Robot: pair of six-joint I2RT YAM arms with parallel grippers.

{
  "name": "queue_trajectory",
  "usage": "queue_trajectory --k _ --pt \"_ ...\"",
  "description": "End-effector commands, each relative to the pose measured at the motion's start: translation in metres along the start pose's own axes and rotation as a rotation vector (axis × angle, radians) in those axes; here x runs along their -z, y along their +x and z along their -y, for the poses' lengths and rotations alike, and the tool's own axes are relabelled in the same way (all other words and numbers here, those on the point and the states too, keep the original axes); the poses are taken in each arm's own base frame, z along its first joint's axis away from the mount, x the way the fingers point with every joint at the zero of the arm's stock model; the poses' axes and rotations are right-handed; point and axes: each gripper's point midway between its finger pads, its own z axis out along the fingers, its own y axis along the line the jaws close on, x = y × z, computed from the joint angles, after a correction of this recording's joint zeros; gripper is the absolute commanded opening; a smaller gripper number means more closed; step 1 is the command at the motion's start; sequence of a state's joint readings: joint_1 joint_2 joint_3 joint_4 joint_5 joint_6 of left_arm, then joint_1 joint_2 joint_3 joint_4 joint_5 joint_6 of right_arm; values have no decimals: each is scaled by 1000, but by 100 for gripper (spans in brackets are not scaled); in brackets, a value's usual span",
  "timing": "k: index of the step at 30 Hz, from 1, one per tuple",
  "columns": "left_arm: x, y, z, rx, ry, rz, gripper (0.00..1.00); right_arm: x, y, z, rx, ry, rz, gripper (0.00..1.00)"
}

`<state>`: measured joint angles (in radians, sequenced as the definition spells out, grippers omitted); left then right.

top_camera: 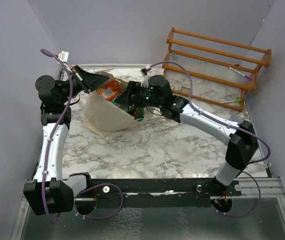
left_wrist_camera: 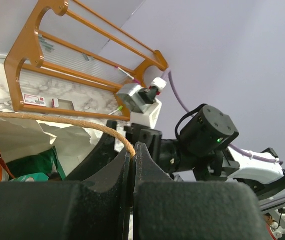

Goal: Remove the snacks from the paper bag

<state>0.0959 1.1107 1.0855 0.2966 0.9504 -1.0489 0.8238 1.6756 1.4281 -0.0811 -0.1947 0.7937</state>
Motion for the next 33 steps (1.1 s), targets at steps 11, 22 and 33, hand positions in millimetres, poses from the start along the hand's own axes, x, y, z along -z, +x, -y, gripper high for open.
queue_trajectory --k 11,22,33 --pt "5 -1 24 -28 54 31 0 -66 -14 31 -61 204 123 69" --pt "9 4 20 -76 12 18 0 -18 -39 7 31 148 214 1" --pt "8 4 16 -49 4 21 0 27 -67 -23 82 89 284 1"
